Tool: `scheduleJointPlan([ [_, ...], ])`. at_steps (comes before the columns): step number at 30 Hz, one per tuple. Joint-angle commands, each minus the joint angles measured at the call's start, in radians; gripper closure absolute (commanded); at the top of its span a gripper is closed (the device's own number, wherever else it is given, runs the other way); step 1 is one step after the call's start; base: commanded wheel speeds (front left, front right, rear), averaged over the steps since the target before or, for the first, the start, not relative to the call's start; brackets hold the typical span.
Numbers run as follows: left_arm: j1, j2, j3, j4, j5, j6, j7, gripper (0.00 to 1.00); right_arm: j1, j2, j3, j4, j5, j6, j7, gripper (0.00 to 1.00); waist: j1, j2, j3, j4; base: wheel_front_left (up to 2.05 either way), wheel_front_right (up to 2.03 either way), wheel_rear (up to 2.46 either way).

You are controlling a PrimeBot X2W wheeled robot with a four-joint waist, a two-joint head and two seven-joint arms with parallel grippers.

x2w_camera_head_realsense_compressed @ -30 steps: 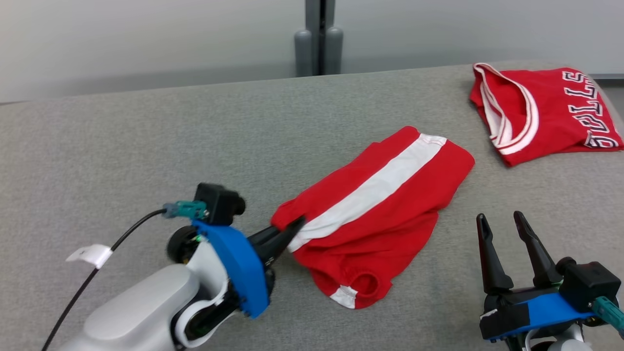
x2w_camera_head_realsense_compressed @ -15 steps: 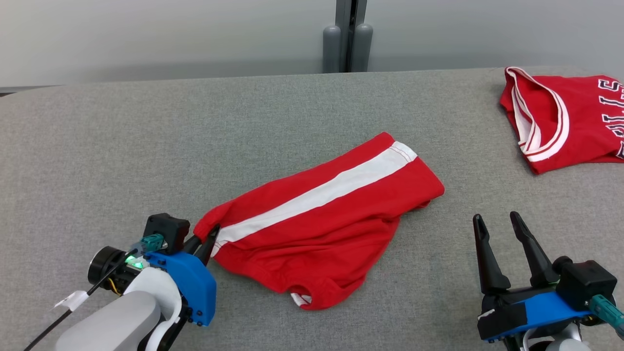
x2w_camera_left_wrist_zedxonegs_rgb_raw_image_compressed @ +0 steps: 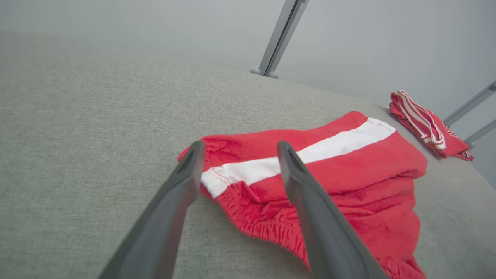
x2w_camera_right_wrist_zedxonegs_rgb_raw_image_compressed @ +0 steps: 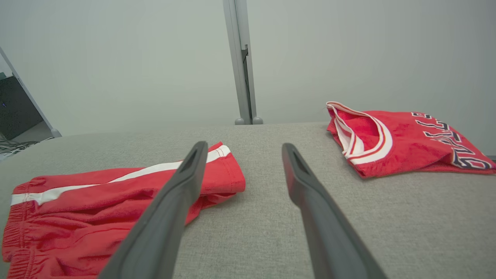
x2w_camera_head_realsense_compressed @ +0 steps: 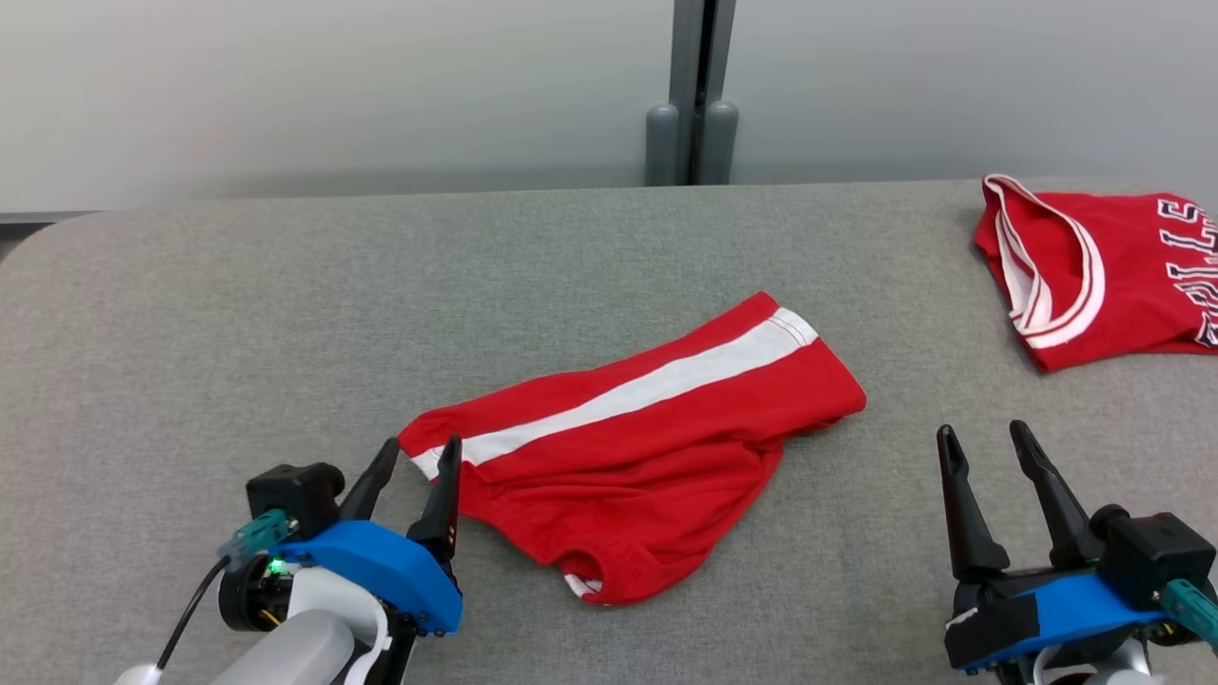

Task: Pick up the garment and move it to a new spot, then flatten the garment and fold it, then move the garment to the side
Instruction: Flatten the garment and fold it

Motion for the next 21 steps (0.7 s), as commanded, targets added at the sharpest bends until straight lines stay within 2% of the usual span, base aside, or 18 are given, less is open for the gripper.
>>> scheduleJointPlan([
  [1, 0.034, -0.019, 0.073, -0.021, 0.032, -0.016, -0.006, 0.00, 0.015, -0.002, -0.005, -0.006, -0.001, 0.000, 0.005, 0.00, 0.0001, 0.0000, -0.009, 0.008, 0.00, 0.00, 0.00],
  [4, 0.123, -0.068, 0.228, -0.064, 0.115, -0.039, -0.006, 0.00, 0.020, -0.002, -0.013, -0.011, -0.003, 0.000, 0.014, 0.00, 0.0001, 0.0000, -0.026, 0.021, 0.00, 0.00, 0.00],
  [5, 0.123, -0.068, 0.228, -0.064, 0.115, -0.039, -0.006, 0.00, 0.020, -0.002, -0.013, -0.011, -0.003, 0.000, 0.014, 0.00, 0.0001, 0.0000, -0.026, 0.021, 0.00, 0.00, 0.00],
  [11, 0.270, -0.168, 0.491, -0.142, 0.341, -0.085, -0.006, 0.00, 0.031, -0.002, -0.042, -0.020, 0.008, 0.000, 0.019, 0.00, 0.0001, 0.0000, -0.062, 0.050, 0.00, 0.00, 0.00],
  [14, 0.319, -0.206, 0.566, -0.166, 0.450, -0.101, -0.006, 0.00, 0.034, -0.002, -0.055, -0.015, 0.012, 0.000, 0.016, 0.00, 0.0001, 0.0000, -0.079, 0.065, 0.00, 0.00, 0.00],
  [17, 0.349, -0.220, 0.620, -0.180, 0.540, -0.122, -0.006, 0.00, 0.041, -0.002, -0.064, -0.004, 0.019, 0.000, 0.008, 0.00, 0.0001, 0.0000, -0.096, 0.081, 0.00, 0.00, 0.00],
  [21, 0.388, -0.240, 0.668, -0.183, 0.617, -0.142, -0.007, 0.00, 0.055, -0.002, -0.067, 0.017, 0.027, 0.000, -0.003, 0.00, 0.0001, 0.0000, -0.120, 0.093, 0.00, 0.00, 0.00],
])
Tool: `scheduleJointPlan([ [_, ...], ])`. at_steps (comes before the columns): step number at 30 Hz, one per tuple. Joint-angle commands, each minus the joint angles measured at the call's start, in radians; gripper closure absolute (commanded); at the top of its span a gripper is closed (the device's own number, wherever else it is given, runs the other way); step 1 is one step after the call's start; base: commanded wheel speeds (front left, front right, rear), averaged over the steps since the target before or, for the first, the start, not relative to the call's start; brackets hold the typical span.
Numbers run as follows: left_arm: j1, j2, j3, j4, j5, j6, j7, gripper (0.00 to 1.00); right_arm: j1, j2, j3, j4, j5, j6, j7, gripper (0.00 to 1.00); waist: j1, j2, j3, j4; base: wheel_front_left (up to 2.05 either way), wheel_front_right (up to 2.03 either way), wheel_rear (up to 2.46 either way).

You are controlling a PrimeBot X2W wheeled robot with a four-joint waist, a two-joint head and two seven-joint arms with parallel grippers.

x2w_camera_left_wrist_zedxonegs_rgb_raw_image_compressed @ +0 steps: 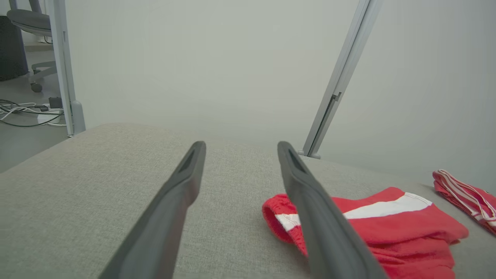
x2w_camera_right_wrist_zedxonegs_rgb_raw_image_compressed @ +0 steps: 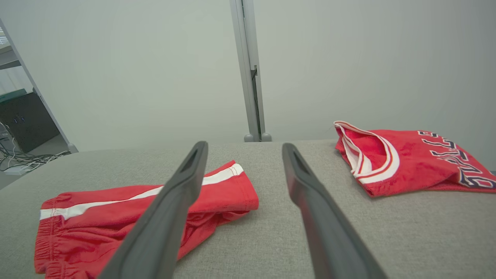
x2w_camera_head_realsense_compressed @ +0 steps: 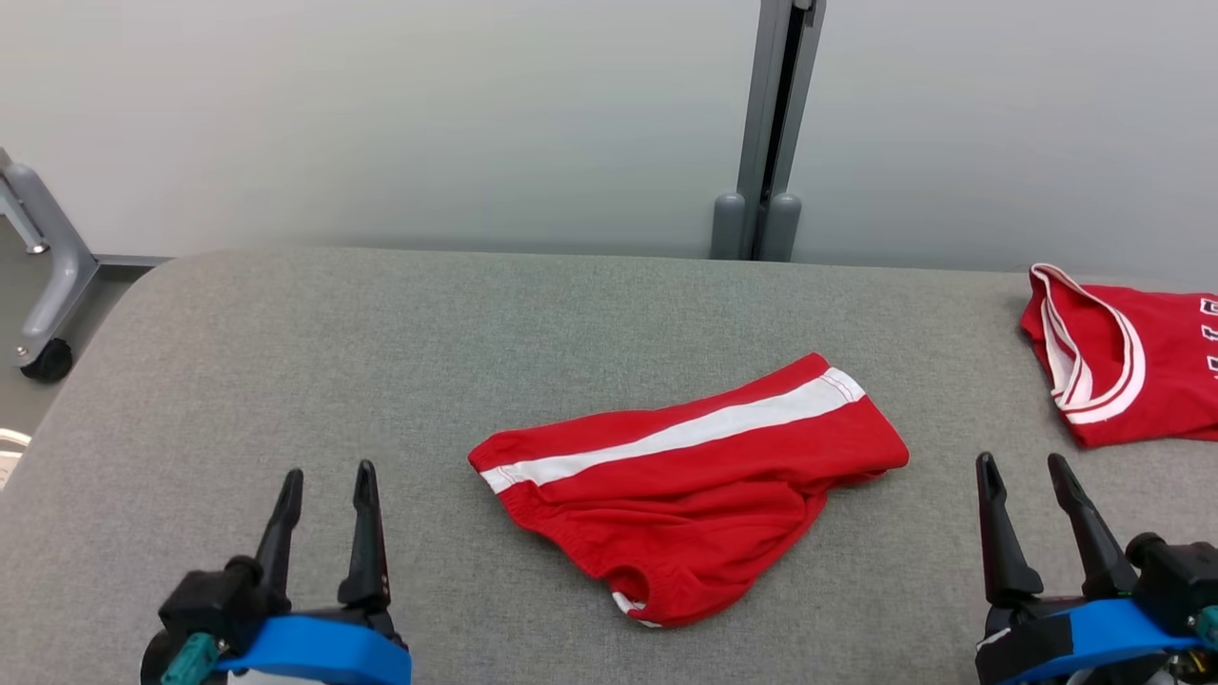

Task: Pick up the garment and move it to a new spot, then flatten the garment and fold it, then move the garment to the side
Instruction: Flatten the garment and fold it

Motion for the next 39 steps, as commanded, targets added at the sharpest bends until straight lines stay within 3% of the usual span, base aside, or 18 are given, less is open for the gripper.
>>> scheduleJointPlan([
  [1, 0.013, -0.002, 0.003, 0.007, 0.011, -0.008, -0.003, 0.00, 0.015, -0.002, 0.000, 0.005, 0.005, 0.000, -0.006, 0.00, 0.0001, 0.0000, -0.004, 0.000, 0.00, 0.00, 0.00],
  [6, 0.014, 0.013, -0.023, 0.066, 0.035, -0.044, -0.003, 0.00, 0.025, -0.002, 0.018, 0.020, 0.015, 0.000, -0.008, 0.00, 0.0001, 0.0000, -0.015, -0.001, 0.00, 0.00, 0.00],
  [10, -0.007, 0.011, -0.031, 0.090, 0.024, -0.048, 0.029, 0.00, 0.031, -0.002, 0.029, 0.026, 0.016, 0.000, 0.001, 0.00, 0.0001, 0.0000, -0.017, -0.009, 0.00, 0.00, 0.00],
  [32, -0.006, 0.026, -0.062, 0.053, 0.036, 0.000, 0.094, 0.00, 0.039, -0.002, 0.036, -0.009, 0.003, 0.000, 0.096, 0.00, 0.0001, 0.0000, -0.004, -0.004, 0.00, 0.00, 0.00],
  [39, -0.084, -0.022, -0.104, 0.119, -0.010, -0.019, 0.242, 0.00, 0.006, -0.002, 0.041, -0.026, -0.007, 0.000, 0.105, 0.00, 0.0001, 0.0000, 0.032, 0.003, 0.00, 0.00, 0.00],
])
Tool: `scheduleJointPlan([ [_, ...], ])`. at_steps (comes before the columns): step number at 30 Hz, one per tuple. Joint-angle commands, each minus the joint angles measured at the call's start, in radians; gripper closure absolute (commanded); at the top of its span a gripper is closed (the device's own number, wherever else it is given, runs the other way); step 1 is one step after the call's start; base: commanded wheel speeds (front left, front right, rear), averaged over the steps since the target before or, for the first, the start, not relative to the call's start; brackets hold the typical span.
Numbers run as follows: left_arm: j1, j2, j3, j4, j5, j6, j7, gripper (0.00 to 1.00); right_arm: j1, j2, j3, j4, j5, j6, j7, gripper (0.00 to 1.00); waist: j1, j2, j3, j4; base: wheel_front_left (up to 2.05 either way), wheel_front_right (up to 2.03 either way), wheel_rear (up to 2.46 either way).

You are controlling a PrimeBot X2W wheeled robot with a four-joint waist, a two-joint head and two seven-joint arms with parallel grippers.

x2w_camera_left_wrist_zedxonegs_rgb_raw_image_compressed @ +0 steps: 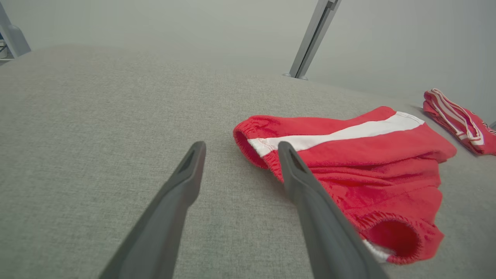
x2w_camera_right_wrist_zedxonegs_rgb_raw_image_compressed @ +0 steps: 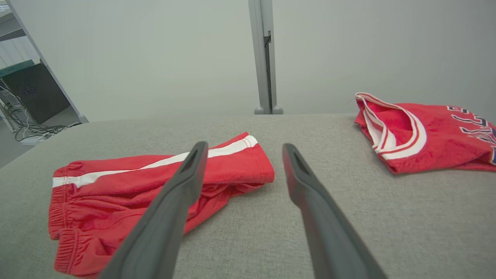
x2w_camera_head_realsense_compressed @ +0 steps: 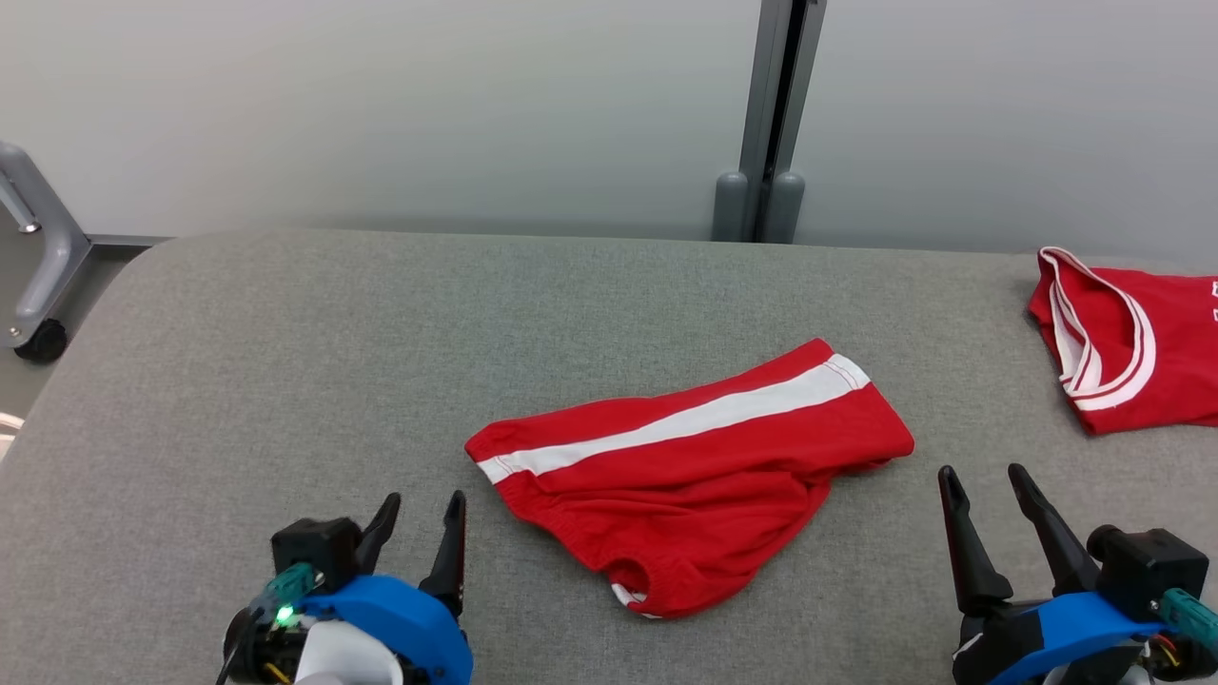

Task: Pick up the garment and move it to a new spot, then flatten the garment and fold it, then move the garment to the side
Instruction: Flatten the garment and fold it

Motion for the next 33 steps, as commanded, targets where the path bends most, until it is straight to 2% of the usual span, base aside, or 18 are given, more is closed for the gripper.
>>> scheduleJointPlan([
  [1, -0.034, -0.009, -0.007, 0.015, -0.006, -0.009, 0.017, 0.00, -0.008, -0.002, 0.004, -0.002, -0.005, 0.000, 0.000, 0.00, 0.0000, -0.0001, 0.011, 0.002, 0.00, 0.00, 0.00],
  [6, -0.123, -0.049, -0.001, 0.117, -0.061, -0.022, 0.096, 0.00, -0.026, -0.002, 0.021, -0.003, -0.001, 0.000, -0.001, 0.00, 0.0000, -0.0001, 0.049, -0.026, 0.00, 0.00, 0.00],
  [11, -0.192, -0.072, 0.018, 0.205, -0.106, -0.013, 0.147, 0.00, -0.045, -0.002, 0.038, 0.003, 0.002, 0.000, -0.011, 0.00, 0.0000, -0.0001, 0.082, -0.066, 0.00, 0.00, 0.00],
  [15, -0.224, -0.077, 0.038, 0.248, -0.122, 0.004, 0.153, 0.00, -0.049, -0.002, 0.045, 0.006, 0.003, 0.000, -0.014, 0.00, 0.0000, -0.0001, 0.096, -0.088, 0.00, 0.00, 0.00],
  [16, -0.240, -0.078, 0.047, 0.275, -0.126, 0.022, 0.158, 0.00, -0.054, -0.002, 0.050, 0.008, 0.005, 0.000, -0.017, 0.00, 0.0000, -0.0001, 0.103, -0.099, 0.00, 0.00, 0.00],
  [20, -0.263, -0.083, 0.071, 0.323, -0.150, 0.047, 0.172, 0.00, -0.061, -0.002, 0.053, 0.012, 0.005, 0.000, -0.021, 0.00, 0.0000, -0.0001, 0.114, -0.113, 0.00, 0.00, 0.00],
  [29, -0.292, -0.098, 0.074, 0.368, -0.192, 0.019, 0.194, 0.01, -0.062, -0.002, 0.048, 0.015, -0.002, 0.000, -0.025, 0.00, 0.0000, -0.0001, 0.125, -0.118, 0.00, 0.00, 0.00],
  [31, -0.296, -0.101, 0.069, 0.368, -0.197, 0.004, 0.182, 0.43, -0.061, -0.002, 0.046, 0.013, -0.004, 0.000, -0.023, 0.00, 0.0000, -0.0001, 0.125, -0.115, 0.00, 0.00, 0.00],
  [32, -0.296, -0.101, 0.065, 0.368, -0.191, -0.004, 0.175, 0.91, -0.061, -0.002, 0.045, 0.012, -0.006, 0.000, -0.022, 0.00, 0.0000, -0.0001, 0.126, -0.113, 0.00, 0.00, 0.00],
  [33, -0.295, -0.103, 0.065, 0.371, -0.194, -0.010, 0.169, 1.00, -0.061, -0.002, 0.045, 0.011, -0.007, 0.000, -0.021, 0.00, 0.0000, -0.0001, 0.125, -0.111, 0.00, 0.00, 0.00],
])
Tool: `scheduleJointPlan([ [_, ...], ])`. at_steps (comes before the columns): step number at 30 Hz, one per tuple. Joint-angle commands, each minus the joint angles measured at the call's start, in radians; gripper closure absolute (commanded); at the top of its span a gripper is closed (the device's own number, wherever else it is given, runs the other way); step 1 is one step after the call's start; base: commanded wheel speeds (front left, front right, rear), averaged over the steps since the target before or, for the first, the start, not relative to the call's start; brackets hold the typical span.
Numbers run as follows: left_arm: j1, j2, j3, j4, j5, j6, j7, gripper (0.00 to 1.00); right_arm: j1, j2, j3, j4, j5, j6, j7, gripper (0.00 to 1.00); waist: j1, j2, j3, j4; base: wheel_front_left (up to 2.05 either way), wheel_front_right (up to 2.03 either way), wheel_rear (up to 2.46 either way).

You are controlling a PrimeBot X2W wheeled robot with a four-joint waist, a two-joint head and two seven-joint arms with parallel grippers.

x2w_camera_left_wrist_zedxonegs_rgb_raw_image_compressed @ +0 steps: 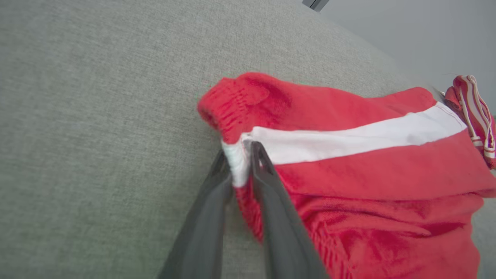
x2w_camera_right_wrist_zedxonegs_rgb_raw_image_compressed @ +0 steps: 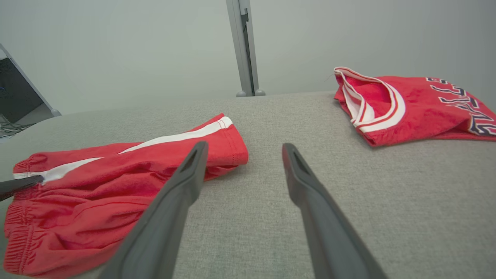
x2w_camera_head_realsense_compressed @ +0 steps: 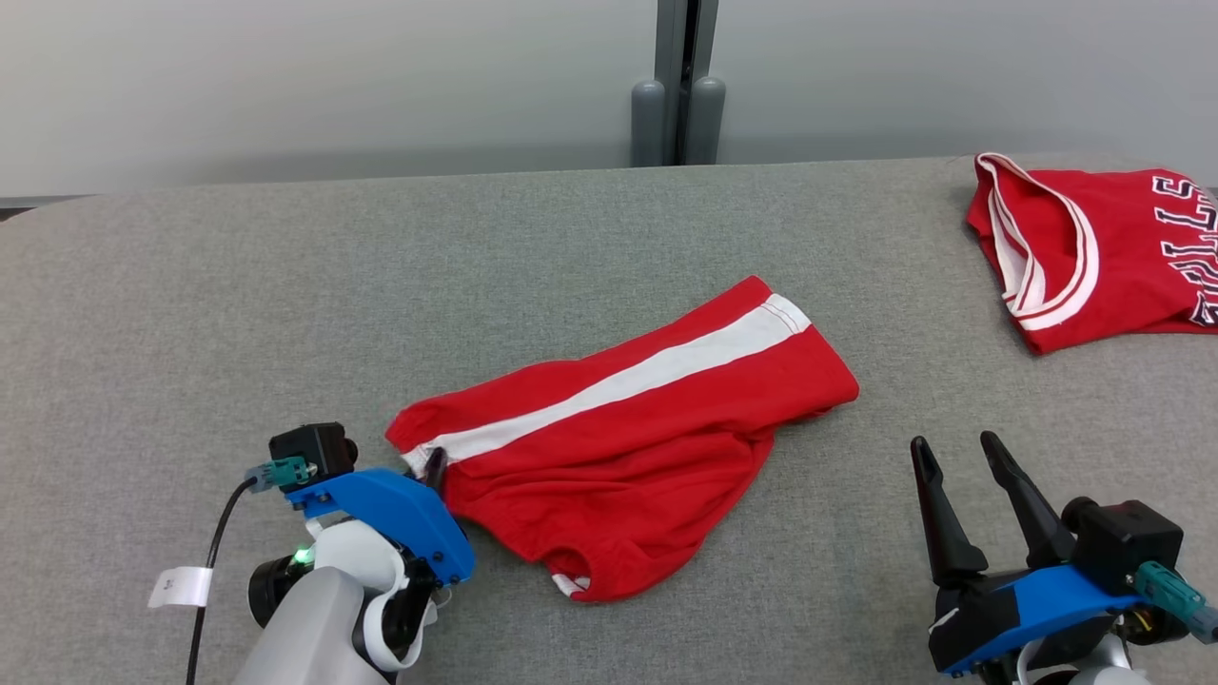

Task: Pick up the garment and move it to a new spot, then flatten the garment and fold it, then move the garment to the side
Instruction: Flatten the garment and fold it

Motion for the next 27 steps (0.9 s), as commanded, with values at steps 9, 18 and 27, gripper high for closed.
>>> scheduleJointPlan([
  [9, -0.003, 0.012, -0.021, -0.007, 0.016, -0.029, -0.047, 1.00, -0.116, -0.002, 0.029, -0.023, 0.008, 0.001, 0.098, 0.00, -0.0001, -0.0001, 0.014, 0.021, 0.00, 0.00, 0.00],
  [18, -0.020, -0.001, -0.092, -0.067, 0.060, -0.062, -0.068, 1.00, -0.458, -0.013, -0.018, 0.198, 0.060, 0.000, 0.568, 0.00, -0.0001, -0.0001, 0.078, 0.096, 0.00, 0.00, 0.00],
  [27, -0.051, -0.017, -0.133, -0.086, 0.067, -0.071, -0.085, 1.00, -0.643, -0.044, -0.118, 0.373, 0.008, 0.001, 0.767, 0.00, -0.0001, -0.0001, 0.149, 0.153, 0.00, 0.00, 0.00],
])
